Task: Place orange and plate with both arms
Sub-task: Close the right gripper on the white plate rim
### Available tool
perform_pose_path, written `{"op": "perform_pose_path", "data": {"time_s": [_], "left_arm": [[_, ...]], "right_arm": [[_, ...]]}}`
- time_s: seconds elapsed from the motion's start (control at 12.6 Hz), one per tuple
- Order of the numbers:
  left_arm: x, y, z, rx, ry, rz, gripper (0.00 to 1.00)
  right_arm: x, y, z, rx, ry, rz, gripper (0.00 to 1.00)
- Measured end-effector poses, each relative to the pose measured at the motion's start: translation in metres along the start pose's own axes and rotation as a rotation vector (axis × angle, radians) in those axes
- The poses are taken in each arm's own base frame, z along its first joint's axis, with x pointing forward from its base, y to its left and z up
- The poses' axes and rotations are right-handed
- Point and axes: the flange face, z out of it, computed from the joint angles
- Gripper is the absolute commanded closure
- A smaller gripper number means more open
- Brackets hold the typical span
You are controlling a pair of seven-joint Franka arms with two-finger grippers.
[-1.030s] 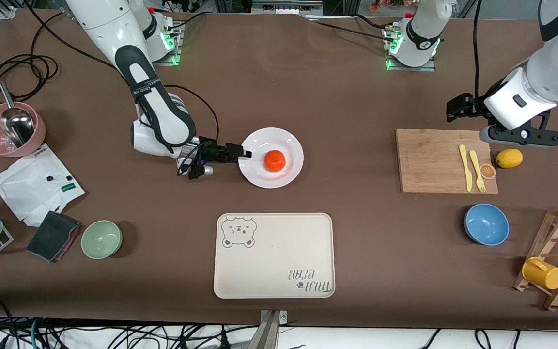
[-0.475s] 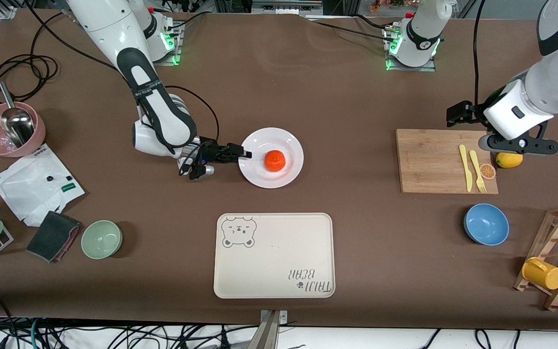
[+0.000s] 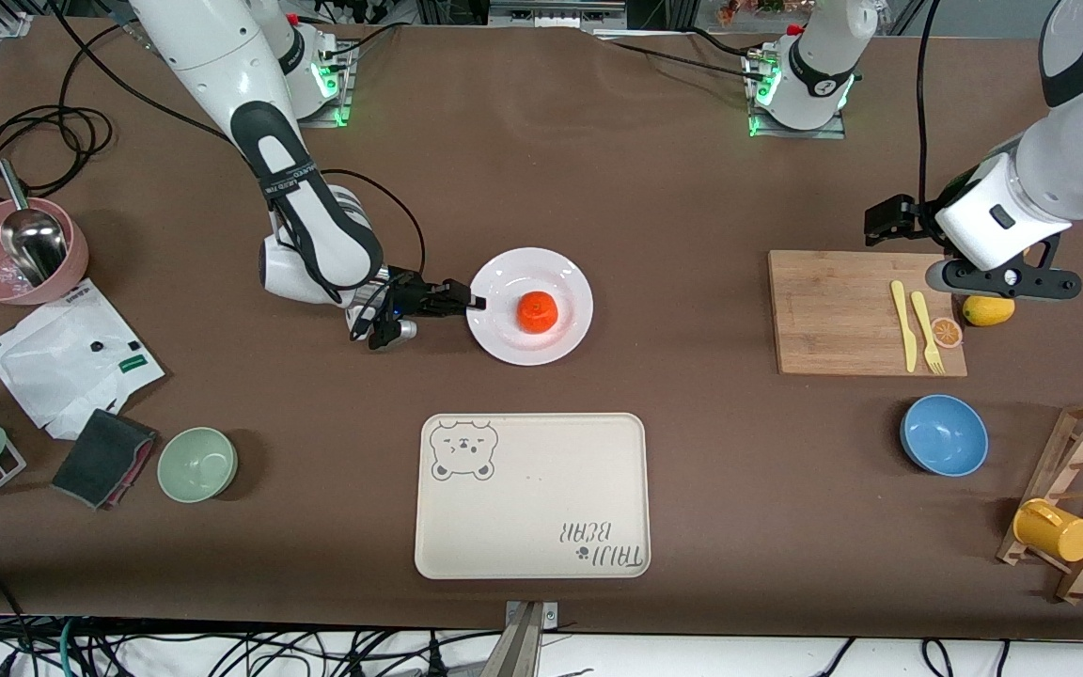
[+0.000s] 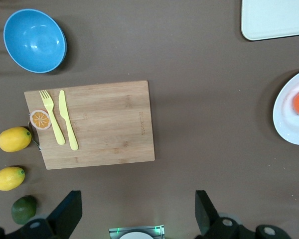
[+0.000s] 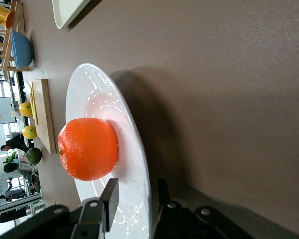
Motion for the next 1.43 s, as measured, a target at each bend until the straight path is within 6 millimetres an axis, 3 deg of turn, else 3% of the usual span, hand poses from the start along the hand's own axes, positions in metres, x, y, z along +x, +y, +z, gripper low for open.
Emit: {"op": "perform_pose_path", "data": {"time_s": [0.48,1.03,1.43], "left_arm": [[0.002,0.000,0.003,-0.001,-0.005,-0.003,0.00],[0.004,-0.029,-0.003,-0.011,0.008,-0.054,0.00],[0.003,-0.018,-0.009,-0.011,0.020,-0.035,0.00]], "right_arm": [[0.000,0.001,0.000,0.001,0.003,-0.011,0.99],[0.000,-0.001,0.000,0.009,0.004,-0.014,1.00],[0.009,-0.003,-0.006,0.041,0.041,0.026,1.00]]}}
